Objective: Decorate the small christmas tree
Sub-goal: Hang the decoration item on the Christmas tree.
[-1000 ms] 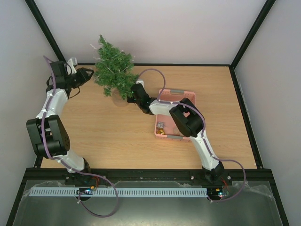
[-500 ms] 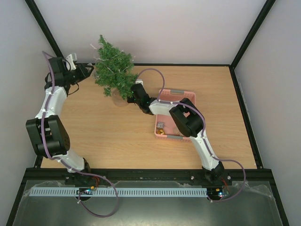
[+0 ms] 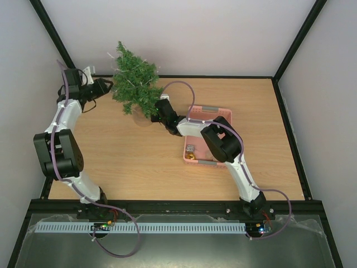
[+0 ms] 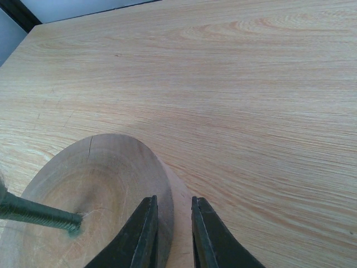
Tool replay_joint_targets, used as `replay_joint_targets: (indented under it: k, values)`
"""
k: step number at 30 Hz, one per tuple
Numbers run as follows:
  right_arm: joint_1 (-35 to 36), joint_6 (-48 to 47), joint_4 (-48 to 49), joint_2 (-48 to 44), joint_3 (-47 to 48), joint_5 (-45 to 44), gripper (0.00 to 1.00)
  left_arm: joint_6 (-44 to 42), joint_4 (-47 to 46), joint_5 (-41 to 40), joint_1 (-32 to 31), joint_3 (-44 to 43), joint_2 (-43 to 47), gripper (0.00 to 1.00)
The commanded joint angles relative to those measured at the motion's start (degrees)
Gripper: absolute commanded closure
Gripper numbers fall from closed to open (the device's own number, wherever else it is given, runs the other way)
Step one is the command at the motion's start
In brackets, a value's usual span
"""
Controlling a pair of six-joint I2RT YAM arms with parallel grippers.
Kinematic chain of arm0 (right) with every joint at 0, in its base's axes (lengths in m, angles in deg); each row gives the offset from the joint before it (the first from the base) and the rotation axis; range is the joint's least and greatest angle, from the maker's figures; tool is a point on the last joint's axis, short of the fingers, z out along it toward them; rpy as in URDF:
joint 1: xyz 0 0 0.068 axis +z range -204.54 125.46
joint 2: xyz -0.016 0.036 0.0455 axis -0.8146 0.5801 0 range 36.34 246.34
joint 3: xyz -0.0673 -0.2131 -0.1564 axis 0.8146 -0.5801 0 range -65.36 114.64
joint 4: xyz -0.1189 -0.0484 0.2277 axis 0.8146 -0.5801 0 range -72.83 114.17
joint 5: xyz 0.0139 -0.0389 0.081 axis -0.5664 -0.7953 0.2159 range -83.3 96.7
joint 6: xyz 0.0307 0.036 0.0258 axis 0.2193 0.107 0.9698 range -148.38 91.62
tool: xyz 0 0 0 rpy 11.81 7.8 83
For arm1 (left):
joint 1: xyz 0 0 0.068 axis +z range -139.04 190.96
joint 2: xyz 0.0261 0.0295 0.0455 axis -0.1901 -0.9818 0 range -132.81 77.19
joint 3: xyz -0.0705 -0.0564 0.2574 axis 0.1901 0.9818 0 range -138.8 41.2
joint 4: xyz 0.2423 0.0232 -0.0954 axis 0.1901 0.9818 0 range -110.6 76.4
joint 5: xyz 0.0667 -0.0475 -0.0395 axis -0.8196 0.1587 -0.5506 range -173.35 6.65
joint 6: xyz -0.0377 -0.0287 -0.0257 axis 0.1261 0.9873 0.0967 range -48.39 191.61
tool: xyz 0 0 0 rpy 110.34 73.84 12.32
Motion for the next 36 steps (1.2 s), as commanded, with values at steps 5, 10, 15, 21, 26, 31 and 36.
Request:
replay_joint_targets:
  k: [5,10,15,21,26,31,36]
  values:
    - [-1.0,-1.7,-1.9,1.1,-0.3,-1.8,0.84,-1.2,2.3,-1.0,-0.1,-3.3,-2.0,0.58]
    - [-1.0,-1.7,-1.8,0.7,-0.3,-1.6,0.84,-1.2,3.5,-1.2,-0.1,-3.5,-1.8,0.49]
    - [-1.0,-1.9,-1.9,0.4,-0.3,-1.8,0.83,-1.2,4.6,-2.0,-0.1,-3.8,-0.6,0.46]
    - [-1.0,-1.6,-2.1,-0.4,-0.3,-1.4,0.83,-1.1,5.9,-4.5,-0.1,-4.1,1.4,0.42]
    - [-1.0,-1.0,-2.0,-1.6,-2.0,-1.2,0.81,-0.1,5.9,-6.3,-0.1,-3.9,2.8,0.42]
    - [-1.0,-0.5,-1.8,-2.5,-2.5,-0.9,0.81,0.7,5.9,-7.4,-0.1,-3.8,3.4,0.41]
    - [-1.0,0.0,-2.2,-3.8,-3.1,-0.5,0.77,0.9,7.1,-11.2,0.0,-3.6,4.8,0.4]
